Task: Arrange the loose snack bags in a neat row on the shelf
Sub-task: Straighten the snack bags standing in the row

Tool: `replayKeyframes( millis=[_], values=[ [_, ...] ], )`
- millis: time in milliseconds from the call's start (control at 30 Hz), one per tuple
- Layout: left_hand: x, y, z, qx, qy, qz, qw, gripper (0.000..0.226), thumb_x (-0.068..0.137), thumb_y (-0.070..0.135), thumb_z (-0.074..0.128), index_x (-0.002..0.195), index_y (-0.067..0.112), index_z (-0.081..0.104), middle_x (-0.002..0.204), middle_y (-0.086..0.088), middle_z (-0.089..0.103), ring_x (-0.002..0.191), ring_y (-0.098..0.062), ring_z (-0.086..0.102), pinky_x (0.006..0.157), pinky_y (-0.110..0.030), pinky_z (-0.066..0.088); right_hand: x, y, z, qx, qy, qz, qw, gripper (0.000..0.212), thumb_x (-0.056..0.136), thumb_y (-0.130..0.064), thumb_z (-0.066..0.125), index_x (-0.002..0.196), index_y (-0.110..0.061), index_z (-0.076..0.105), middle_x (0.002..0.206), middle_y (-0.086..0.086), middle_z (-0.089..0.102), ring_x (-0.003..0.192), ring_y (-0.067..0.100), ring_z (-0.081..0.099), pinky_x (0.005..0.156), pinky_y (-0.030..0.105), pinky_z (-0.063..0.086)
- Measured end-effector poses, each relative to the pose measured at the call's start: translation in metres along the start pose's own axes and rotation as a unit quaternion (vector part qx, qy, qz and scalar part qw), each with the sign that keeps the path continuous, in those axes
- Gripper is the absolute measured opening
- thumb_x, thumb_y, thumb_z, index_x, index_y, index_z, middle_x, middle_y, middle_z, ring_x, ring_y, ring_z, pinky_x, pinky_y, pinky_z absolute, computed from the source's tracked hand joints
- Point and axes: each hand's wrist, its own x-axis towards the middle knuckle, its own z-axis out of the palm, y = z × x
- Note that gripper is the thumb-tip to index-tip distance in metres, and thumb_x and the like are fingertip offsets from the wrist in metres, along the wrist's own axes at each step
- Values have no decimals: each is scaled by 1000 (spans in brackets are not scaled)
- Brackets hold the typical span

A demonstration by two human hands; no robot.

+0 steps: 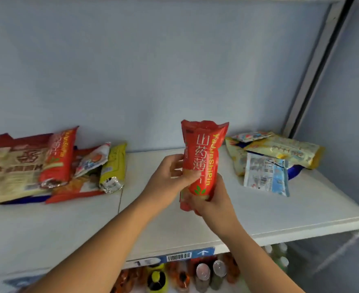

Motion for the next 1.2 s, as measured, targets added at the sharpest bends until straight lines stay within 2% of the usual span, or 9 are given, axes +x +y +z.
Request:
replayKeyframes(
  millis=[100,300,400,500,667,767,900,1067,1200],
  values=[
    [-23,-14,-38,28,30,-30,999,61,71,43,88,122,31,58,118,6,74,99,-7,74,88,-32,60,-9,6,38,4,-107,35,994,63,79,-20,87,131,-25,52,103,5,77,89,31,76,68,40,63],
    [-52,-26,-114,-3,200,-44,979,51,78,50,80,121,29,63,108,8,77,88,-6,76,75,-26,61,-16,7,116,30,-201,49,978,79,82,-16,85,141,-36,36,124,3,67,108,13,73,90,32,61],
    [-58,-21,-157,4,218,-35,975,51,78,60,72,120,32,62,107,11,75,85,-1,75,67,-18,58,-10,-1,160,29,-204,31,978,68,87,-14,82,135,-39,41,122,0,68,107,11,72,88,30,60],
    [-60,-23,-209,12,229,-9,973,67,73,71,71,127,32,62,113,9,75,95,-7,75,85,-33,62,1,-16,216,60,-198,15,978,63,85,-17,82,133,-36,46,122,-1,70,105,9,73,81,25,59],
    [-68,-35,-322,9,255,12,967,53,85,55,72,129,28,60,117,8,73,98,-6,73,81,-26,60,19,-34,333,78,-155,10,985,55,89,-11,79,134,-26,50,119,2,73,101,13,75,76,33,63],
    [-73,-46,-389,43,272,-5,961,36,93,44,67,124,26,61,115,13,68,101,2,66,76,-15,50,30,-45,398,21,-122,17,992,55,89,-26,79,133,-28,46,115,-8,71,95,6,73,79,27,60],
    [-74,-63,-452,84,275,-35,957,28,96,39,64,122,27,63,105,23,61,99,7,58,92,-25,50,54,-51,463,-81,-97,19,992,52,88,-36,78,127,-28,45,113,-11,67,93,3,68,74,23,55],
    [-77,-88,-479,114,249,-45,961,28,96,32,64,123,24,67,109,20,65,97,11,57,80,-10,43,81,-34,503,-319,-93,55,942,62,83,-57,66,127,-20,44,119,2,62,107,25,63,93,48,57],
    [-78,-102,-486,134,232,-48,962,28,97,28,63,123,21,69,115,15,68,98,11,58,77,-6,40,83,-34,514,-406,-88,34,909,66,89,-55,59,137,-13,40,135,10,55,126,33,51,108,52,46]
  ],
)
